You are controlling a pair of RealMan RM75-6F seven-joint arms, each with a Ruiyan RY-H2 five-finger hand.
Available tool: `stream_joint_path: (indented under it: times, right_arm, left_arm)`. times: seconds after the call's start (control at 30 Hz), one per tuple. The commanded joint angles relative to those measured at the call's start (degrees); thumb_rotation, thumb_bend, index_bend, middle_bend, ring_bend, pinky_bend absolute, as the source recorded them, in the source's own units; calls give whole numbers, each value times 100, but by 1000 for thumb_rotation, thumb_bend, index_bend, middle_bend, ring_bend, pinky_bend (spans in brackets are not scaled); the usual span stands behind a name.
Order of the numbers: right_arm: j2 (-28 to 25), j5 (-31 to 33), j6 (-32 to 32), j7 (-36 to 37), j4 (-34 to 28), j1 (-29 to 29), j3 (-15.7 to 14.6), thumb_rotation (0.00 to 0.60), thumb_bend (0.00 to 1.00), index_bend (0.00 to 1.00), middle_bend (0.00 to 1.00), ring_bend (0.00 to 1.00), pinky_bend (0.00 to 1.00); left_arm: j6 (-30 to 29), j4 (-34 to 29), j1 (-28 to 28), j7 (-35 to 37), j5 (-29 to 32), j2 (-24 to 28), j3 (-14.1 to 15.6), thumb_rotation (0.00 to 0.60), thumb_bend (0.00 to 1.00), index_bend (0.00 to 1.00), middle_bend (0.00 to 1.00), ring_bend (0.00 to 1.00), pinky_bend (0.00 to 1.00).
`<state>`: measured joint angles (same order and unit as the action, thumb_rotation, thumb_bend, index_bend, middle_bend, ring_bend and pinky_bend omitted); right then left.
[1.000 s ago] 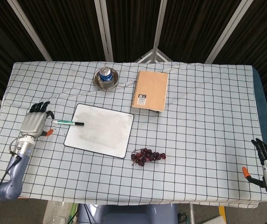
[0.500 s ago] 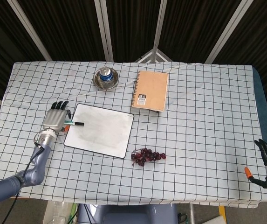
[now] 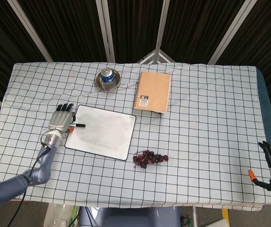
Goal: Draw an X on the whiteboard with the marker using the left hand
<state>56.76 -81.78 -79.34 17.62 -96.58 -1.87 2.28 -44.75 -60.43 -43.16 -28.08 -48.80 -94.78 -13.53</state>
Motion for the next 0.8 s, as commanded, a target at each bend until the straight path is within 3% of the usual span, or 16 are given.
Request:
stream_joint_path:
  times: [0.03, 0.23, 0.43, 0.53, 0.8]
  right_arm:
    - [-1, 0, 5, -5, -6, -3, 1, 600, 351, 0, 0, 0, 0]
    - [0, 13, 24, -32, -22, -12, 7, 600, 352, 0, 0, 0, 0]
    - [13, 33, 32, -44, -22, -14, 16, 600, 351, 0, 0, 0, 0]
    - [3, 44, 35, -38, -35, -8, 16, 600, 352, 0, 0, 0, 0]
    - [-11, 54, 59, -17, -54, -10, 15, 600, 352, 0, 0, 0, 0]
  left_arm:
    - [30, 51, -14, 20, 43, -15, 12, 600, 473, 458, 43, 0, 0]
    - [79, 135, -47, 54, 121, -72, 32, 600, 486, 477, 44, 0, 0]
    - [57, 134, -68, 137, 121, -97, 30, 600, 526, 614, 76, 0, 0]
    - [-42, 21, -47, 304, 28, -56, -21, 600, 539, 636, 92, 0, 0]
    - [-429, -840, 13, 1035, -169, 296, -502, 600, 546, 657, 115, 0, 0]
